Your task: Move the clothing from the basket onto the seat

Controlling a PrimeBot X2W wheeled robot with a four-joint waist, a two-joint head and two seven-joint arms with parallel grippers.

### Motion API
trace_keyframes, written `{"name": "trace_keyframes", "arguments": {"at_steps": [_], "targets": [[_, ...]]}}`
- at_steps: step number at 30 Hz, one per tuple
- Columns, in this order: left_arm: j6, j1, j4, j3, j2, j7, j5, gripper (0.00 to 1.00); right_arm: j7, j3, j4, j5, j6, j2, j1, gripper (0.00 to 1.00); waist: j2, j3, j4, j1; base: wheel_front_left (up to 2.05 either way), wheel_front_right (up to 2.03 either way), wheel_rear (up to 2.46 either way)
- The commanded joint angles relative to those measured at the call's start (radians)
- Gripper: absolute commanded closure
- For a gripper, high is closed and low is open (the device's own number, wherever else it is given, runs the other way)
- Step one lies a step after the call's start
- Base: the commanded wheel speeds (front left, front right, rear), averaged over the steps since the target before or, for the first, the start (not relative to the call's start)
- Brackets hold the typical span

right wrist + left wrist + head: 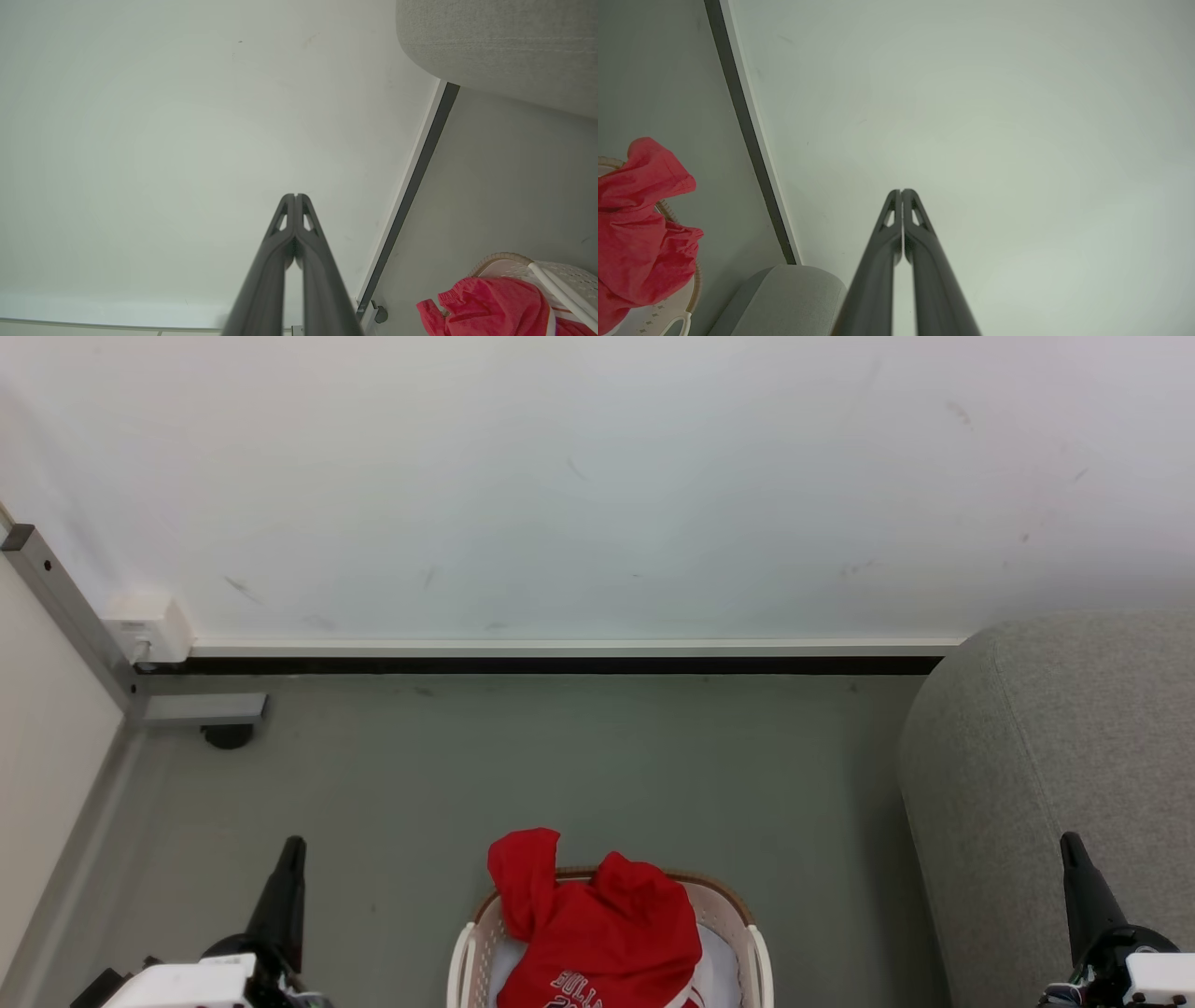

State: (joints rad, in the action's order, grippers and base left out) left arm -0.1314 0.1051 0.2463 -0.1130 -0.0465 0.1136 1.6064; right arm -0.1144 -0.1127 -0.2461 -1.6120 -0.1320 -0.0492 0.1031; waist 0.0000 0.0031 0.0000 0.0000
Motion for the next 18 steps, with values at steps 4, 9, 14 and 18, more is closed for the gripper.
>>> {"name": "trace_keyframes", "arguments": {"at_steps": [4,9,14,18], "targets": [[0.001,0.008,-0.003,-0.002,-0.007,0.004,0.013,1.00,-0.003,-0.003,0.004,-0.002,0.003,-0.002,0.011,1.00,0.0000,0.000,0.000,0.0000,0.00,0.00,0.00],[0.001,0.008,-0.003,-0.002,-0.007,0.004,0.013,1.00,-0.003,-0.003,0.004,-0.002,0.003,-0.002,0.011,1.00,0.0000,0.000,0.000,0.0000,0.00,0.00,0.00],[0.001,0.008,-0.003,-0.002,-0.007,0.004,0.013,1.00,-0.003,-0.003,0.004,-0.002,0.003,-0.002,0.011,1.00,0.0000,0.000,0.000,0.0000,0.00,0.00,0.00],[0.001,0.008,-0.003,-0.002,-0.007,0.004,0.013,1.00,-0.003,-0.003,0.004,-0.002,0.002,-0.002,0.011,1.00,0.0000,0.000,0.000,0.0000,0.00,0.00,0.00]]}}
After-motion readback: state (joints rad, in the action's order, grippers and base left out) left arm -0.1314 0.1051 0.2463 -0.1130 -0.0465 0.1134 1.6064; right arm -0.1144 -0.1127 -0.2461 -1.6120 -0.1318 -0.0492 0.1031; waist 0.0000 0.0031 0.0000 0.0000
